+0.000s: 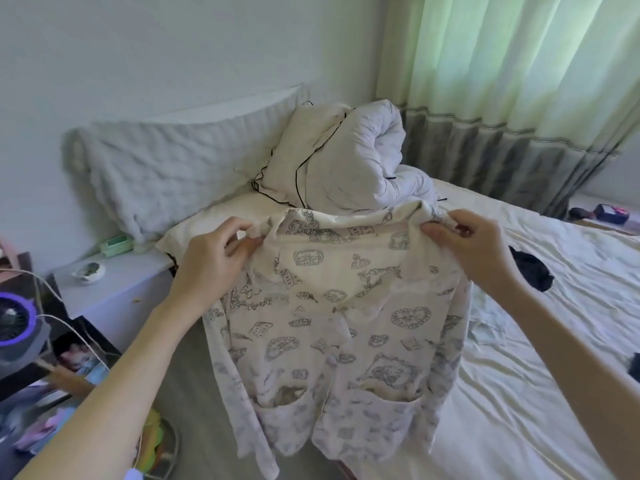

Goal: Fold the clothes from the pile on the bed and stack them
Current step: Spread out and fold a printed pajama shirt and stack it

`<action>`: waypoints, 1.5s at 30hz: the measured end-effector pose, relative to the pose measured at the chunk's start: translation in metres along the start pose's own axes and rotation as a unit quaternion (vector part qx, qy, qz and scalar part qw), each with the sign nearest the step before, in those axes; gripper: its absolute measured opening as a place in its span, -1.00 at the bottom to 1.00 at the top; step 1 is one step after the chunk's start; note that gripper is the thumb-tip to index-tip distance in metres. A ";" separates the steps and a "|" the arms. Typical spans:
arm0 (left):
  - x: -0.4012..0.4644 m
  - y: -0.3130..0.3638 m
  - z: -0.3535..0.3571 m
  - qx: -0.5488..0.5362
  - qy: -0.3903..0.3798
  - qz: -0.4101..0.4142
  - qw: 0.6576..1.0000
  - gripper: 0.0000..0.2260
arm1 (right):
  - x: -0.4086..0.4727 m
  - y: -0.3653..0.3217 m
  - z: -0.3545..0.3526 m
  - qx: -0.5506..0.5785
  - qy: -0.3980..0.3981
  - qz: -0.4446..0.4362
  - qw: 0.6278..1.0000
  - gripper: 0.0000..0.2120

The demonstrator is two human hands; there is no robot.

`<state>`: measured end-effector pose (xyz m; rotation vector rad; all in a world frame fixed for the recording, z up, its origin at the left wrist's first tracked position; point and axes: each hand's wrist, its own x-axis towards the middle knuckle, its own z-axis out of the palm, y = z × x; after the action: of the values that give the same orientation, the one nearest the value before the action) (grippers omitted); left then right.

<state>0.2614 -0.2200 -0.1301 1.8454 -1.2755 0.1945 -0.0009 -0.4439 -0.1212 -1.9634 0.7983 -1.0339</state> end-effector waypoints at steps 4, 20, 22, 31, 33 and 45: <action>0.026 -0.041 0.003 0.011 -0.012 0.007 1.000 -0.85 | 0.026 0.013 0.037 -0.025 -0.002 0.002 1.000 -0.67; 0.273 -0.299 0.192 0.154 -0.102 -0.015 0.983 -0.83 | 0.322 0.217 0.247 -0.078 -0.068 0.089 0.991 -0.63; 0.296 -0.333 0.229 0.175 -0.121 -0.023 0.977 -0.83 | 0.349 0.258 0.274 -0.083 -0.064 0.114 0.988 -0.67; 0.346 -0.479 0.390 0.206 -0.159 -0.082 0.962 -0.81 | 0.423 0.438 0.372 -0.082 -0.070 0.208 0.972 -0.53; 0.348 -0.498 0.419 0.217 -0.158 -0.100 0.958 -0.81 | 0.431 0.468 0.389 -0.095 -0.071 0.237 0.964 -0.55; 0.206 -0.532 0.452 0.182 -0.262 -0.245 0.915 -0.58 | 0.300 0.527 0.420 -0.175 -0.155 0.246 0.941 -0.57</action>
<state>0.6485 -0.6295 -0.5910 2.5969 -1.1100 -0.3905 0.4132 -0.8108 -0.6090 -1.9899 1.2697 -0.2910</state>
